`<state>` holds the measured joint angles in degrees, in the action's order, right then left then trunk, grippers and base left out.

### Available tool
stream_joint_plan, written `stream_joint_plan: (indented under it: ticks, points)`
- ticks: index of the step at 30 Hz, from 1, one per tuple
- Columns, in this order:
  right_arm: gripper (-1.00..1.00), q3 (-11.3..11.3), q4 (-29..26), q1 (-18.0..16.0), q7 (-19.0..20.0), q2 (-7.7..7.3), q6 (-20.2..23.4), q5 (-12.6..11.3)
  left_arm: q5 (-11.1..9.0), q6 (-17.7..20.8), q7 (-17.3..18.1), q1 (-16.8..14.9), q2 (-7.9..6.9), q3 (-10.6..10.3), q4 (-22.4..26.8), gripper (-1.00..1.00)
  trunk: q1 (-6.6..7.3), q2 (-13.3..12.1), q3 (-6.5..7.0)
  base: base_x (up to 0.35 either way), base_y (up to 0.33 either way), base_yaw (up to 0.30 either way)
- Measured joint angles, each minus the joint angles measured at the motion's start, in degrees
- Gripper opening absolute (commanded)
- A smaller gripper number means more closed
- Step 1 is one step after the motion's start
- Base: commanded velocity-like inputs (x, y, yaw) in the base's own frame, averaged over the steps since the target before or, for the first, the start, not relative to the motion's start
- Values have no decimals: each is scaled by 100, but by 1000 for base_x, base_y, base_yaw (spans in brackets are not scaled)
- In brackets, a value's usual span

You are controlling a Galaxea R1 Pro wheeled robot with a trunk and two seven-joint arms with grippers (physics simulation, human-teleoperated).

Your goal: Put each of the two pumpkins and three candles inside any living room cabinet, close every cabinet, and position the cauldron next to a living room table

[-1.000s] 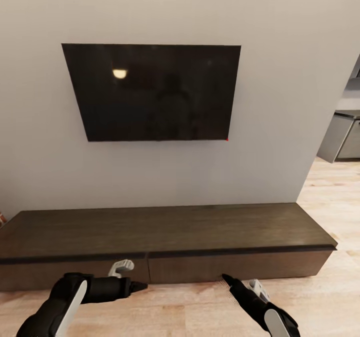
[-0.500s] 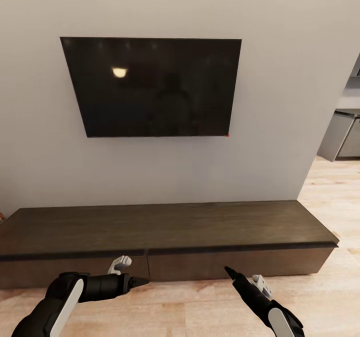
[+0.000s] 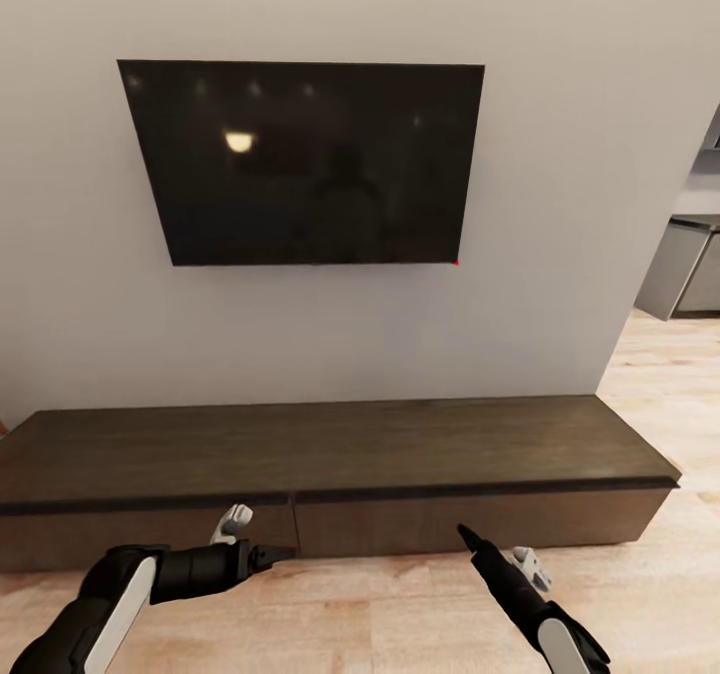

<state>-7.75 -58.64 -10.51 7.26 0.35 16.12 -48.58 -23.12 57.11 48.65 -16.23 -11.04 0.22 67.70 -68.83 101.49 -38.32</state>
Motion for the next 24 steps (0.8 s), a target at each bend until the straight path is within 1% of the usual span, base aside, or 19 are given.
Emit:
stream_joint_plan:
  ticks: [1,4,7,8,9,10,12,13,14,15,17,18,19,21,24]
  points:
    - [100,5,8,0,-3,4,-72,11,-7,0,45,0,-10,0,-6,100,-22,40,-18,0,0,0]
    - [100,35,96,-1,-29,14,-579,42,-26,-1,267,0,-44,9,-23,100,-88,160,-72,0,0,0]
    - [100,26,263,-1,-22,15,-962,-26,-34,-1,375,0,-47,6,-40,100,-154,281,-126,0,0,0]
    - [100,22,288,-1,-21,16,-1014,-65,-34,-1,389,0,-46,4,-50,100,-176,321,-144,0,0,0]
    - [100,16,315,-1,-20,15,-1091,-174,-36,-1,408,0,-43,-2,-74,100,-198,361,-162,0,0,0]
    - [100,12,341,-1,-18,13,-1144,-342,-39,-1,421,0,-42,-6,-98,100,-220,401,-180,0,0,0]
    - [100,7,374,-1,1,8,-1204,-770,-44,-1,473,0,-48,-2,-125,100,-264,481,-216,0,0,0]
    - [100,6,379,-1,19,7,-1213,-887,-45,-1,497,0,-50,1,-129,100,-286,522,-233,0,0,0]
    - [100,6,391,-1,86,8,-1225,-1113,-47,-1,557,0,-52,4,-134,100,-308,562,-251,0,0,0]
    - [100,7,396,-1,142,7,-1230,-1227,-47,-2,592,0,-53,5,-136,100,-330,602,-269,0,0,0]
    - [100,8,411,-1,532,7,-1239,-1570,-46,-2,727,0,-54,-1,-140,100,-373,682,-305,0,0,0]
    - [100,9,415,0,825,3,-1239,-1673,-44,-2,777,0,-54,-8,-141,100,-395,722,-323,0,0,0]
    - [100,10,418,0,997,2,-1231,-1711,-43,-2,799,0,-54,-11,-141,100,-417,762,-341,0,0,0]
    - [100,14,435,0,1630,-1,-1190,-1796,-41,-2,852,0,-54,-21,-142,100,-461,843,-377,0,0,0]
    - [100,20,608,0,2113,-2,-1169,-1828,-43,-2,884,0,-51,-34,-143,100,-527,963,-431,0,0,0]
